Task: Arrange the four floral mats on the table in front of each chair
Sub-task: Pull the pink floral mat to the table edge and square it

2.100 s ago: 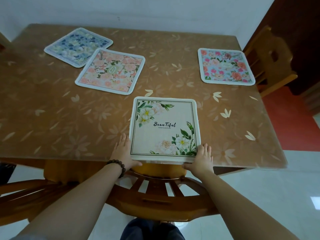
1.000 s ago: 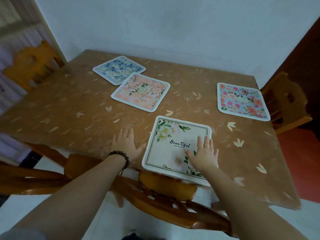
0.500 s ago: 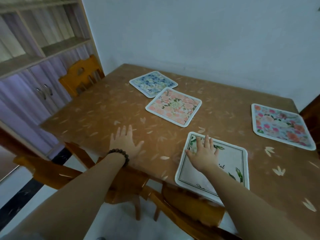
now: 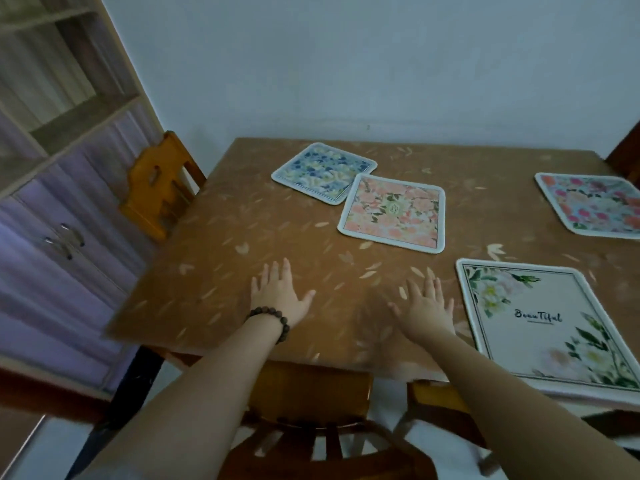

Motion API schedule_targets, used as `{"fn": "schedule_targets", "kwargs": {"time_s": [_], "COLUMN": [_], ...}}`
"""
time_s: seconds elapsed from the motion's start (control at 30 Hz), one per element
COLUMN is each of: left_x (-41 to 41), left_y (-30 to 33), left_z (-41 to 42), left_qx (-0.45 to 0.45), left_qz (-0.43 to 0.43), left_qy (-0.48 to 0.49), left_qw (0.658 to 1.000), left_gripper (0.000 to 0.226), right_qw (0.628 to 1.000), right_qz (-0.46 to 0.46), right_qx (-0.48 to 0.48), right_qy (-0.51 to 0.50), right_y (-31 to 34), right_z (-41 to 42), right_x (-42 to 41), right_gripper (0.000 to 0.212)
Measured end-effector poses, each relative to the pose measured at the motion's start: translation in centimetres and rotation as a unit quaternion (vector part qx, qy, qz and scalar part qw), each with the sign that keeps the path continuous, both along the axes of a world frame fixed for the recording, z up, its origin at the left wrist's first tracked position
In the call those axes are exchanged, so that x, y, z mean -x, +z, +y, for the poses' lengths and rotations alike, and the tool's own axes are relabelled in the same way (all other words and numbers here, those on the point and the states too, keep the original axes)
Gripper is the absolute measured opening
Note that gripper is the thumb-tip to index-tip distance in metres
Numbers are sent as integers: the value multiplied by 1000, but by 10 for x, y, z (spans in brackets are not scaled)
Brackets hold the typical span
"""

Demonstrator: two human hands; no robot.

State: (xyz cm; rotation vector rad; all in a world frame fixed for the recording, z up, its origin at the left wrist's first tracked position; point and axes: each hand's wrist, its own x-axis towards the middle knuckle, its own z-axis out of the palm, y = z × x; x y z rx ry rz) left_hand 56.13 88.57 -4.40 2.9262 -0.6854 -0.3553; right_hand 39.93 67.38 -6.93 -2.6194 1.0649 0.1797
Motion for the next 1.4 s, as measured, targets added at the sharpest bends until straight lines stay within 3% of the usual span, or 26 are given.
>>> {"fn": "schedule_targets", "kwargs": {"time_s": [0.3, 0.6, 0.9, 1.13, 1.4], "left_x": [-46, -87, -145, -177, -175], "left_y": [-13, -33, -82, -115, -134], "left_z": [-14, -96, -202, -241, -240], "left_qx": [6, 13, 11, 23, 126], "left_qz": [-2, -11, 37, 53, 32], "left_qy": [-96, -149, -113, -97, -115], "left_qw": [995, 989, 993, 994, 985], "left_gripper": [91, 95, 109, 124, 109], "right_qw": [998, 994, 994, 984, 970], "right_qz": [-2, 15, -10, -60, -121], "right_qx": [15, 1, -19, -95, -93], "right_qy": [-67, -111, -109, -138, -189], "right_y": [0, -12, -51, -85, -94], "right_z": [23, -47, -159, -204, -197], "right_x": [-18, -41, -101, -130, -141], "right_gripper": [71, 75, 84, 96, 91]}}
